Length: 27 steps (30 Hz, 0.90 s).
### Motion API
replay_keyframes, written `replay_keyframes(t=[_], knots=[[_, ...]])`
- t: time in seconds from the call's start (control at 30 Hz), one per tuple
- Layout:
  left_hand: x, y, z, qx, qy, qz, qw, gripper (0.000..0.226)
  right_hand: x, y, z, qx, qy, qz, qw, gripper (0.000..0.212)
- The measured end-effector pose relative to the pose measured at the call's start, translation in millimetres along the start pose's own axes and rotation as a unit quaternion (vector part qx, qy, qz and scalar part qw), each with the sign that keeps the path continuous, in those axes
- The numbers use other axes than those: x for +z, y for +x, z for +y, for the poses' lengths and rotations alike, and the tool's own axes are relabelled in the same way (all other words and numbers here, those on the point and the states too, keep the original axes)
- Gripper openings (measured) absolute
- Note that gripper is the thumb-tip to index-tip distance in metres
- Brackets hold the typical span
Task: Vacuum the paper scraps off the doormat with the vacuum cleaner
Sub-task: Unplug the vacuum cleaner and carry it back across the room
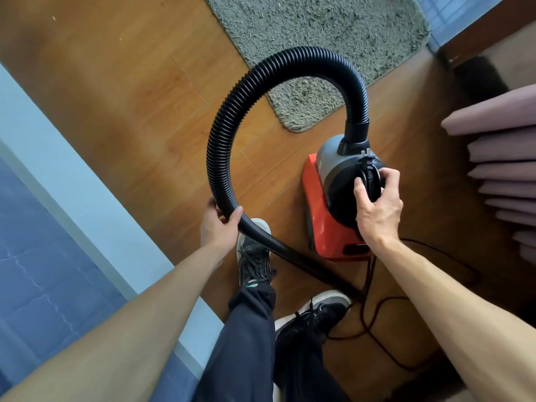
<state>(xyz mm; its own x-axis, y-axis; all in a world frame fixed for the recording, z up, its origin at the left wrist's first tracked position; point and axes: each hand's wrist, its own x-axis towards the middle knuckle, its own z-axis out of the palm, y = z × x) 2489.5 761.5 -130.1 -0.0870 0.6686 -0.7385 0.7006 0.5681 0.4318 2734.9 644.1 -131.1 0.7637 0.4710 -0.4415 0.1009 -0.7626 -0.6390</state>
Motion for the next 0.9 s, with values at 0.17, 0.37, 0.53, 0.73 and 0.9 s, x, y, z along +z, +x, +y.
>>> replay_keyframes(t=[0.17,0.37,0.53,0.73,0.9], knots=[[-9.4,9.9,35.7,0.057,0.002,-0.012,0.998,0.036,-2.2,5.2,-22.0,-0.015,-0.004,0.032,0.999,0.034],[-45.5,1.2,104.0,0.124,-0.007,-0.002,0.992,0.028,-40.6,10.8,-87.7,-0.043,0.008,0.076,0.996,0.030],[-106.4,-34.1,192.0,0.168,-0.051,0.030,0.984,0.025,-97.0,7.1,-192.8,-0.098,0.011,0.080,0.992,0.022],[-219.1,-83.1,315.0,0.241,-0.107,-0.009,0.965,0.020,-178.0,-12.2,-357.5,-0.139,0.026,0.118,0.983,0.026],[-327.0,-148.9,417.1,0.304,-0.140,0.002,0.942,0.028,-243.8,-38.7,-506.5,-0.207,0.044,0.135,0.968,0.023]])
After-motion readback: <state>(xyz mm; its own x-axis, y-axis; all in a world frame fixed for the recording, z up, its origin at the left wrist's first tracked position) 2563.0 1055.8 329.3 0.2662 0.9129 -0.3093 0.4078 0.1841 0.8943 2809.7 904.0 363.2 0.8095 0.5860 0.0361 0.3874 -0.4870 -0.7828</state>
